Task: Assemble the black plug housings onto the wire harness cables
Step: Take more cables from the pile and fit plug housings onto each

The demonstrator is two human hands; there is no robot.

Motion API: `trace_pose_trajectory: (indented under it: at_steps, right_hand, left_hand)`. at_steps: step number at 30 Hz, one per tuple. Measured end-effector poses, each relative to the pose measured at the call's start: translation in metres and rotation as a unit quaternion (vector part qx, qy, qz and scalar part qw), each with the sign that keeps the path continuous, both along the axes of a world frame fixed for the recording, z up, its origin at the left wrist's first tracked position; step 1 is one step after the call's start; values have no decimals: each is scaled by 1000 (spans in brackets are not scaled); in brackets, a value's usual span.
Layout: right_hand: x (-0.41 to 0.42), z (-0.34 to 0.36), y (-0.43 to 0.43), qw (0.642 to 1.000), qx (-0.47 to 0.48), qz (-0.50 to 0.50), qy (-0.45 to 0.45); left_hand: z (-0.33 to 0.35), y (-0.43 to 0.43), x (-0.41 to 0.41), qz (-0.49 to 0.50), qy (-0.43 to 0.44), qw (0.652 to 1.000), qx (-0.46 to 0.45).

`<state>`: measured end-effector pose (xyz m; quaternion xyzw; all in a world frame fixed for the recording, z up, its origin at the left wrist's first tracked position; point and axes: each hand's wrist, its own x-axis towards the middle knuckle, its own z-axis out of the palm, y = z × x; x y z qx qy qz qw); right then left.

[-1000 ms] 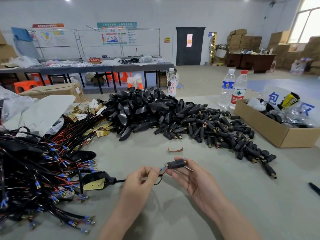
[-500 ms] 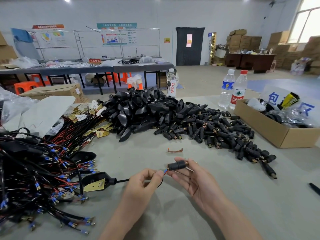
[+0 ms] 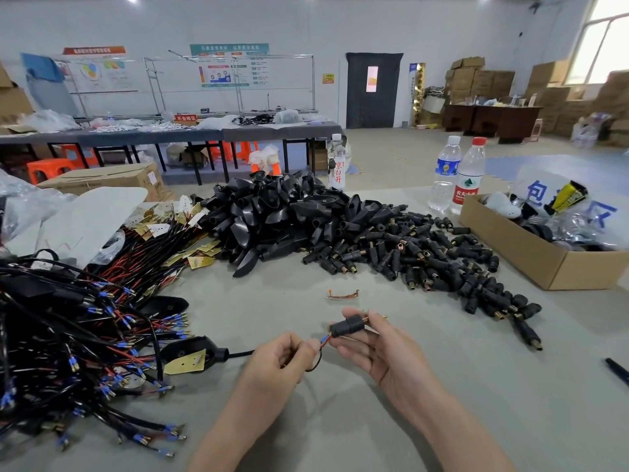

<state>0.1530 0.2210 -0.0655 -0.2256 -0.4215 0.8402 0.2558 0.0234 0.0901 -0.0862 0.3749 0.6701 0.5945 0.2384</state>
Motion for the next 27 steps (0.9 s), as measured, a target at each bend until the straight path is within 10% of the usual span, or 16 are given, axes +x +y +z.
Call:
trace_pose_trajectory:
  at_steps: [27]
  right_hand:
    - [-1, -3, -11, 999, -30, 19, 16]
  left_hand:
    - [-9, -2, 0, 63, 208, 976, -21]
